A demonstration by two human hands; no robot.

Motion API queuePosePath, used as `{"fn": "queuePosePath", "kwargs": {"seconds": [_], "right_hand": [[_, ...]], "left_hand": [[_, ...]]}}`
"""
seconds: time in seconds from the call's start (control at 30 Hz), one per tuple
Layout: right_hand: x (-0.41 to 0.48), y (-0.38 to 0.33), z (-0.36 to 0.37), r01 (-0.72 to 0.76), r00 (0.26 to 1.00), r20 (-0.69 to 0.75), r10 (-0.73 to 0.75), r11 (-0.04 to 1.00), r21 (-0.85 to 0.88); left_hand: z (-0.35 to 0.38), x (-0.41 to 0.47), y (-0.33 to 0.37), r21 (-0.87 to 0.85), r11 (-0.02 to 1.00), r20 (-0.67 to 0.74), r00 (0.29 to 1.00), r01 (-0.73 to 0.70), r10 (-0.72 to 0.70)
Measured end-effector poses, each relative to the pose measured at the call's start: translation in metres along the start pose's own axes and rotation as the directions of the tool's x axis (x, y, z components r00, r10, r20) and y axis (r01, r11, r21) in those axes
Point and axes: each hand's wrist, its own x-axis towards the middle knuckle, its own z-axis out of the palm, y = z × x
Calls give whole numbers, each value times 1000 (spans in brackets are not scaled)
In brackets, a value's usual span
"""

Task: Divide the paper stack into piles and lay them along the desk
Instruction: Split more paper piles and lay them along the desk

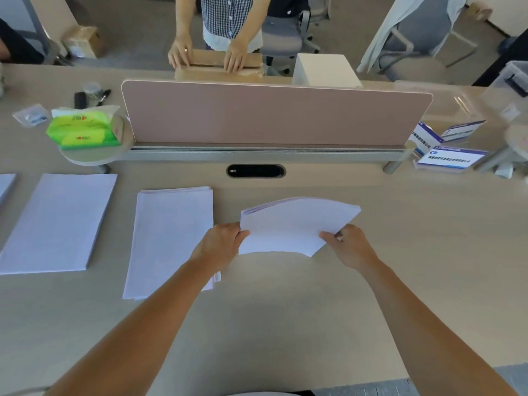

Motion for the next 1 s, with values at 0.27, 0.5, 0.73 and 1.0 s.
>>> {"fn": "queuePosePath", "kwargs": {"seconds": [0.27, 0.5, 0.73, 1.0], "right_hand": [[57, -20, -12, 43, 998, 33, -49, 986, 158], [121, -11, 20, -185, 944, 313, 103, 952, 245], [166, 2, 61, -289, 895, 394, 210, 945, 153], [179, 9, 75, -263, 910, 345, 231, 964, 48]], "left_hand": [[-20, 46, -13, -143, 986, 73, 995, 84, -74], [-7, 117, -29, 115, 970, 385, 891, 212, -240], [36, 160, -55, -24, 910, 377, 847, 414, -375], [50, 159, -66, -46, 875, 270, 849, 482, -454]]}}
